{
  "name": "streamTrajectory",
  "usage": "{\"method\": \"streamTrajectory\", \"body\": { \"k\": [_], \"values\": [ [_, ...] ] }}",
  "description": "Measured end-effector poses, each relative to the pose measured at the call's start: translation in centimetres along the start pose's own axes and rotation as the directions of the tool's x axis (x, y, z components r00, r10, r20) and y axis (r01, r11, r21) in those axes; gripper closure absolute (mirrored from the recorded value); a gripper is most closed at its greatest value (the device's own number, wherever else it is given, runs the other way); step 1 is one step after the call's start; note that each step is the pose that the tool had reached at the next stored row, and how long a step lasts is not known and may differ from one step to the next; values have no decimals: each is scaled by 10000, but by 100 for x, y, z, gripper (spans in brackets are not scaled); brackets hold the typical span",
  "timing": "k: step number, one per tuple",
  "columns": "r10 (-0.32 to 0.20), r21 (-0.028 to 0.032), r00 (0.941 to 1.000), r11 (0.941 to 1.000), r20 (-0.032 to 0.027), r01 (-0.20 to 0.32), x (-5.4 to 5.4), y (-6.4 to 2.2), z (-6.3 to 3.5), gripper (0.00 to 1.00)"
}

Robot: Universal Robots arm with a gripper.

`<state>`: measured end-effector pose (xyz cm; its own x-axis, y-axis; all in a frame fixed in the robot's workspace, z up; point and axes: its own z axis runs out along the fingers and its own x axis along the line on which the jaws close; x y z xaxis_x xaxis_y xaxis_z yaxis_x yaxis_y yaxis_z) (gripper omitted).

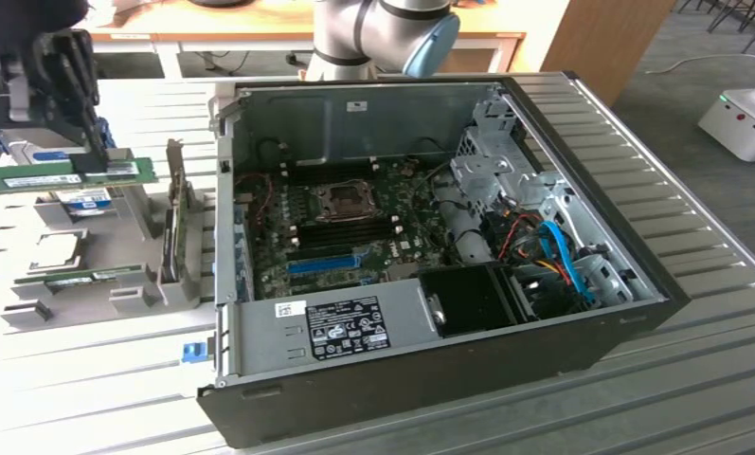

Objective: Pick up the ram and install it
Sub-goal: 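Pick up the ram and move it above insertion slot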

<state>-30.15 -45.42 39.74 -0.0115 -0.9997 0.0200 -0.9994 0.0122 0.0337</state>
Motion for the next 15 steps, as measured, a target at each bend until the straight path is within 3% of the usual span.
{"method": "streamTrajectory", "body": {
  "k": [15],
  "values": [
    [-21, 0, 10000, 10000, -1, 21, -5, -480, -16, 88]
  ]
}}
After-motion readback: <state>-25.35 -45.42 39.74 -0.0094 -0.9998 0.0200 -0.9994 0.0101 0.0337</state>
